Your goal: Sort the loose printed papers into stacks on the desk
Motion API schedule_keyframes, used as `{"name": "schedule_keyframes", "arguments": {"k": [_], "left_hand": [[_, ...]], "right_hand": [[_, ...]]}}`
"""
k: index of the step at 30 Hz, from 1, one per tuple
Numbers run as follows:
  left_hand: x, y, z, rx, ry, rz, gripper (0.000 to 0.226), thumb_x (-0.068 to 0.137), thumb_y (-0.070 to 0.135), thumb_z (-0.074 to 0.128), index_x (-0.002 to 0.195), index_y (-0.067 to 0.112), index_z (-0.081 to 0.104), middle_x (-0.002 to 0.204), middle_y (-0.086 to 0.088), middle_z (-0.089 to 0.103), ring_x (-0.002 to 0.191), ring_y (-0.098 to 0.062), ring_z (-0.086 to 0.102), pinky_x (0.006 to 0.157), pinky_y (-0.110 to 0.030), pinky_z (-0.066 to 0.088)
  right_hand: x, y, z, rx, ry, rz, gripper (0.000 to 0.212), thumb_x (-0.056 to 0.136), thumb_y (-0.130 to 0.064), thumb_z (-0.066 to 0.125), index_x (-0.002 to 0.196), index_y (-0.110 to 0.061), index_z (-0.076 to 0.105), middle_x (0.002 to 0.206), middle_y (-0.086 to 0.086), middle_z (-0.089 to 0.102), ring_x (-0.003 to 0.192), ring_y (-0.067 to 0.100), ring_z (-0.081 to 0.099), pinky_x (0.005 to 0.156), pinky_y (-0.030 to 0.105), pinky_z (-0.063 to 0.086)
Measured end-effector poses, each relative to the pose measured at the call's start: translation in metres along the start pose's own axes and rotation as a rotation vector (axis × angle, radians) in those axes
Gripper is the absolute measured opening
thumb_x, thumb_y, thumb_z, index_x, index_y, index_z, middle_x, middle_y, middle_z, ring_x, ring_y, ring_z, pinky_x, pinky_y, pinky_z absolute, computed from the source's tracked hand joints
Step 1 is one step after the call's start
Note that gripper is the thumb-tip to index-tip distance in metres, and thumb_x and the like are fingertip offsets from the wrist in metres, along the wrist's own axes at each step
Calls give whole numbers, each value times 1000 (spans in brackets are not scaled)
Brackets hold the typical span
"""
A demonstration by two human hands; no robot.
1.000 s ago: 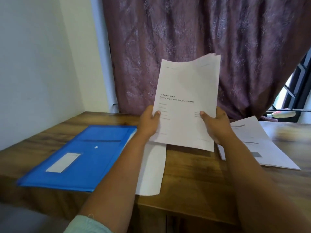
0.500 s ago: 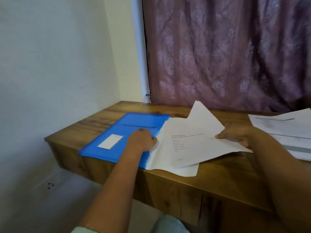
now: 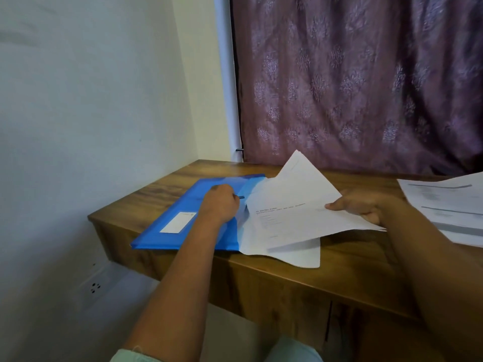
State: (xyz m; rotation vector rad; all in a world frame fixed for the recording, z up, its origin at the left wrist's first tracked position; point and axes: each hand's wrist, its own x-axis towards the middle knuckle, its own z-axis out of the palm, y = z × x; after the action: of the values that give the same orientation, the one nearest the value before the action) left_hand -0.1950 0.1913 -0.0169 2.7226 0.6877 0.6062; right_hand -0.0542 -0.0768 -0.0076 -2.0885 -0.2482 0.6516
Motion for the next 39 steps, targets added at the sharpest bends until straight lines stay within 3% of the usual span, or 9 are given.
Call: {"name": "schedule_keyframes", "arguments": {"k": [6,11,13,16,22,28,32,35,39], "left_hand": [[0,-5,-3,-60,-5,34,34,95,14,48,61,12,43,60,-3,44,62,-20,45,53,-30,31],[-3,-5,-7,-79,-18,56,31,97,14,47,66,12,48,64,-2,48,65,-18,47,54,-28,33],[-4,-6,-7,-85,-26,59,31,98,15,48,67,12,50,64,-1,47,66,-16,47,56,-27,33],[-4,-8,-8,-99,-26,47,36,97,14,48,61,15,44,63,-2,46,63,-16,46,54,-27,33],[-8,-8,-3,-115,-41,24,39,96,14,49,59,15,40,60,-1,42,62,-17,45,49,-26,29],[-10,-4,-5,-116,29,35,40,96,13,48,57,14,36,57,-2,39,60,-18,42,53,-31,30],[-11,-1,-7,-95,24,24,33,95,14,48,62,10,44,59,-4,43,63,-23,47,54,-31,33],[-14,4,-7,-62,16,55,23,91,12,50,69,8,53,67,-7,52,67,-24,50,54,-32,33],[-13,3,-10,-98,-2,77,29,94,15,51,65,12,54,70,-7,56,71,-25,54,61,-35,42]], "right_hand": [[-11,-3,-3,31,15,28,40,93,-19,62,129,-3,52,127,19,57,115,38,54,102,42,43],[-14,-1,-16,13,30,62,45,95,-20,58,134,-1,46,127,22,55,104,37,53,76,36,50],[-17,1,-18,-1,48,44,53,92,-20,62,138,-2,44,134,19,51,114,36,50,83,39,54],[-20,0,-21,1,146,-37,57,90,-17,67,140,-5,42,135,13,49,120,36,46,108,45,38],[-28,-5,-24,-4,152,-51,52,86,-17,70,132,-4,48,129,13,54,109,34,51,106,48,40],[-42,-14,5,-143,9,17,24,97,-12,55,117,-1,46,93,11,51,91,28,53,91,35,41],[-37,-17,11,80,15,-17,20,96,-13,58,112,-5,51,90,11,57,79,27,53,65,30,46],[-17,-22,26,90,76,-75,31,94,-15,62,122,-3,55,98,8,61,87,25,56,80,33,48],[2,-30,41,-208,187,-117,54,94,-27,64,136,1,46,138,16,50,120,31,50,100,36,38]]}}
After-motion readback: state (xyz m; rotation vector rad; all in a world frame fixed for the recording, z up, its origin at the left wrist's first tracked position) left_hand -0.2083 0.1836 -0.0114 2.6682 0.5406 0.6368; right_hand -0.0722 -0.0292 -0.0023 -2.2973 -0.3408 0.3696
